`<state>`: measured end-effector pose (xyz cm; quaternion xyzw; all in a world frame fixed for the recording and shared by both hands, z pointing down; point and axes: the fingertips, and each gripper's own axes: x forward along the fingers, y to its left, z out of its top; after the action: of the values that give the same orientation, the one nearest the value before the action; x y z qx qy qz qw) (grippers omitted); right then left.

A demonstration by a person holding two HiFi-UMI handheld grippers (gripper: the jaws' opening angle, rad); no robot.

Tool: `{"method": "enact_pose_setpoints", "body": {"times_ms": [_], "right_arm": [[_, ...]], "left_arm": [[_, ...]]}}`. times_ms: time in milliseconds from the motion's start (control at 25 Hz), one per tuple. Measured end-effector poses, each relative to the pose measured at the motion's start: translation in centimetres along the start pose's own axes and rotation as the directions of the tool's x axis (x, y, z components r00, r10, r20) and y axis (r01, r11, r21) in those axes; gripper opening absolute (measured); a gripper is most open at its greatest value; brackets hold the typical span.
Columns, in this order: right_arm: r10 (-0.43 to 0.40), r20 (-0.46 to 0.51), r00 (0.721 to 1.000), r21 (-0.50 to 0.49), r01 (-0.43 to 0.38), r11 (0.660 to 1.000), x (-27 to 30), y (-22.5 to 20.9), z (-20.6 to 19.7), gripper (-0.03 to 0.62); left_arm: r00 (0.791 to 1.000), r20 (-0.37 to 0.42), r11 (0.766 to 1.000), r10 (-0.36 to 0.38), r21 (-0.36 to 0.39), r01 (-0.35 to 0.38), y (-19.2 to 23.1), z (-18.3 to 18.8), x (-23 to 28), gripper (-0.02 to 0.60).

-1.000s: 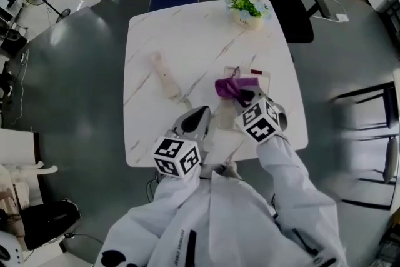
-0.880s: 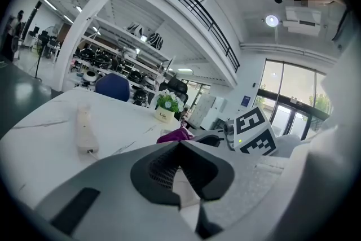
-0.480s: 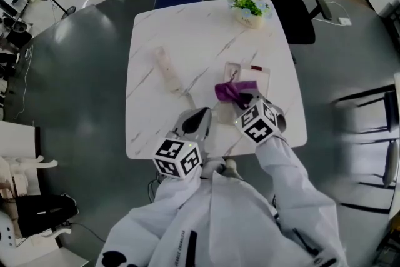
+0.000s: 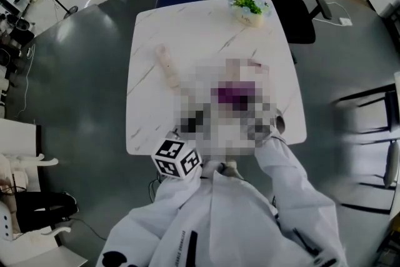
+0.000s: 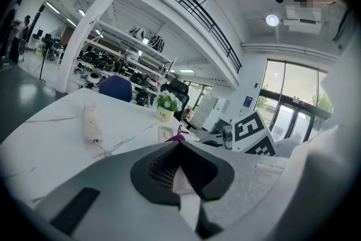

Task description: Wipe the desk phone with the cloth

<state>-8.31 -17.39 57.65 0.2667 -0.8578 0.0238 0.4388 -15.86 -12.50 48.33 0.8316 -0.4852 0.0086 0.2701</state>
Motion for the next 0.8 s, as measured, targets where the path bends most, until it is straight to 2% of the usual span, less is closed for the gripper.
{"method": "enact_pose_setpoints", "body": {"times_ms": [800], "right_arm": [[0.074,-0.023,0.997,-0.02,-0.074,0.997,-1.2,4.0,-2.2,0.041]], "left_arm": [[1.0,0.009,1.0,0.019,-0.011,-0.019,-1.9,-1.4,-1.8,-0.003]]}}
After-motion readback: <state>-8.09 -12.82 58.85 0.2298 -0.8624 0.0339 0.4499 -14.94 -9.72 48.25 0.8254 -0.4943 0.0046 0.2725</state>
